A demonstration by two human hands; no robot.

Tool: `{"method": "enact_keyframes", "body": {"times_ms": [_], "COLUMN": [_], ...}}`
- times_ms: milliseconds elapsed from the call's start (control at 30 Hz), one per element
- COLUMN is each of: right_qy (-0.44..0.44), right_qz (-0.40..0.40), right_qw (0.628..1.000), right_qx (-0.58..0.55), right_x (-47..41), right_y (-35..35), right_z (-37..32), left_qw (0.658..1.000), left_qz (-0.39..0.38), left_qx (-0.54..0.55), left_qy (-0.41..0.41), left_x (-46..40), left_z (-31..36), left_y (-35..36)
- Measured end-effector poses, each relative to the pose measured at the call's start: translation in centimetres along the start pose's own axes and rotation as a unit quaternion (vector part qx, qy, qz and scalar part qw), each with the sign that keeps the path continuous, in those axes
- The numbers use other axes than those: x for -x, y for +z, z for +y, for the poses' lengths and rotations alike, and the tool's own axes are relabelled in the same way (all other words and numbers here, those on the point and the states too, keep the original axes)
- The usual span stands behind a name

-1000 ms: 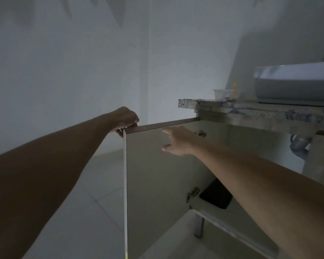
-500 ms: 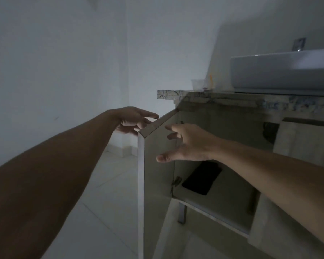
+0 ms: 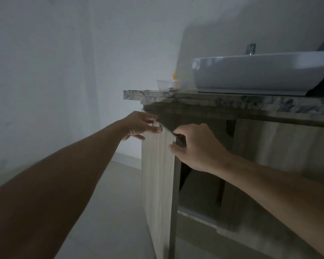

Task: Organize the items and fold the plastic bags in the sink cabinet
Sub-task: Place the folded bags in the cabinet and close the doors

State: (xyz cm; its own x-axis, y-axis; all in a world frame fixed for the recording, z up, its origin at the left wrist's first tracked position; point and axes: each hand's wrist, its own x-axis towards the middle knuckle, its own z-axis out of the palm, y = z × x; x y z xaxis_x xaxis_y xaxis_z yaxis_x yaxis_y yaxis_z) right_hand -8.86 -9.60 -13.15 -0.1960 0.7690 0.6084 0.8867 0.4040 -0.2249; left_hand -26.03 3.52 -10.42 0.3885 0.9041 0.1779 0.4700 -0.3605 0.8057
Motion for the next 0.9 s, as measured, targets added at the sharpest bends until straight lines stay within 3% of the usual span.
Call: {"method": "enact_keyframes", "body": {"times_ms": [167,300,367,433,533,633,800,900], "right_qy": [0.044,0.044,0.03,-0.018,-0.081,-0.119,-0.034,0.008], "right_qz": [-0.005,0.019,0.055,0.111,0.142,0.101,-0.029,-0.068], "right_qw": [0.999,0.998,0.994,0.97,0.922,0.886,0.851,0.834], "right_qx": [0.019,0.032,0.086,0.214,0.351,0.437,0.523,0.548], "right_x": [0.8,1.1,1.2,1.4,1.9,2.8,3.6,3.1], "right_y": [-1.8,-3.0,-3.1,-2.8,-2.3,-2.0,-2.2,-2.1], "right_z": [4.1,7.6,9.4,11.0,12.9,14.8,16.9,18.0], "left_qw": [0.992,0.964,0.943,0.913,0.868,0.853,0.812,0.802], "left_qz": [0.095,0.157,0.186,0.209,0.166,0.127,0.067,0.039], "left_qx": [-0.037,-0.169,-0.229,-0.294,-0.398,-0.451,-0.545,-0.567], "left_qy": [0.068,0.131,0.153,0.189,0.245,0.229,0.198,0.184], "left_x": [-1.6,-3.0,-3.3,-3.4,-3.9,-4.9,-6.3,-7.2], "left_z": [1.1,1.9,2.2,2.2,1.6,0.6,-1.2,-1.5], "left_y": [4.4,8.3,10.6,12.9,15.5,16.6,17.9,18.6]}}
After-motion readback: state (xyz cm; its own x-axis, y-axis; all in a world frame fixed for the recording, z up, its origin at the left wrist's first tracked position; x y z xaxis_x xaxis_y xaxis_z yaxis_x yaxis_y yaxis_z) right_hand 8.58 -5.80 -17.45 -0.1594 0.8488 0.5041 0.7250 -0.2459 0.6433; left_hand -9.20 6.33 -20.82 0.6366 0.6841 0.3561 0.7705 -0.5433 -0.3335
